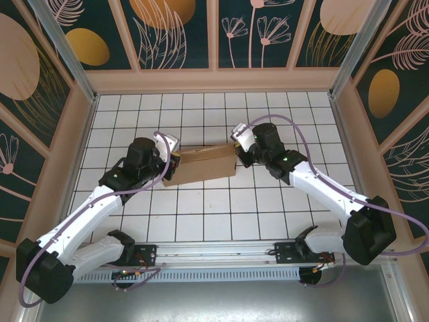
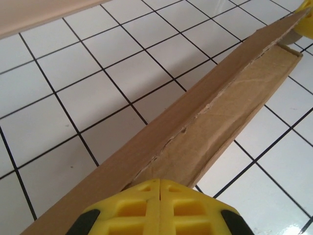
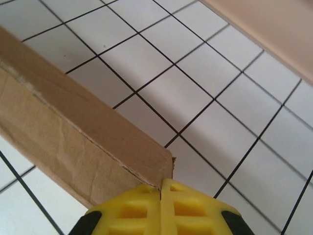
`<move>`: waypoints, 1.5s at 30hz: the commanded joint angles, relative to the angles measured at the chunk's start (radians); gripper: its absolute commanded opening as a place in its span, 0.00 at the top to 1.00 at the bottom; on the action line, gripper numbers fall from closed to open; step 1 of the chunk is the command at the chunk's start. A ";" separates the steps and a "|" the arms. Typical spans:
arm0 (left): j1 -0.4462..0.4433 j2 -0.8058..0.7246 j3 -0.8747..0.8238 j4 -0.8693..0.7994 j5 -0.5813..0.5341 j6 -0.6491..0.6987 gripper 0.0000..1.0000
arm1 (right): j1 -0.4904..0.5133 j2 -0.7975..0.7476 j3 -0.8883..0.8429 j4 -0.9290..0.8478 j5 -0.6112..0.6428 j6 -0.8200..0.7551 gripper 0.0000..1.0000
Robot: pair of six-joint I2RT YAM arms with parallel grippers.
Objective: Fold the paper box
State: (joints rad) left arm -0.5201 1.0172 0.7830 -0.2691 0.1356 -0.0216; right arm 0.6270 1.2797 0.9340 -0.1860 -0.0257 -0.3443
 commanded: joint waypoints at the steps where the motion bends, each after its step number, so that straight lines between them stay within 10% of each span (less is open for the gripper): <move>1: -0.004 0.004 0.043 -0.051 0.010 -0.094 0.99 | 0.008 0.018 0.077 -0.070 0.121 0.228 1.00; 45: -0.004 0.083 0.079 -0.041 0.144 -0.391 1.00 | -0.176 0.302 0.433 -0.465 -0.434 0.812 1.00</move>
State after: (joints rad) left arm -0.5201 1.1114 0.8726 -0.3393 0.2592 -0.4023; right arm 0.4614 1.5517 1.3422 -0.5858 -0.3828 0.4297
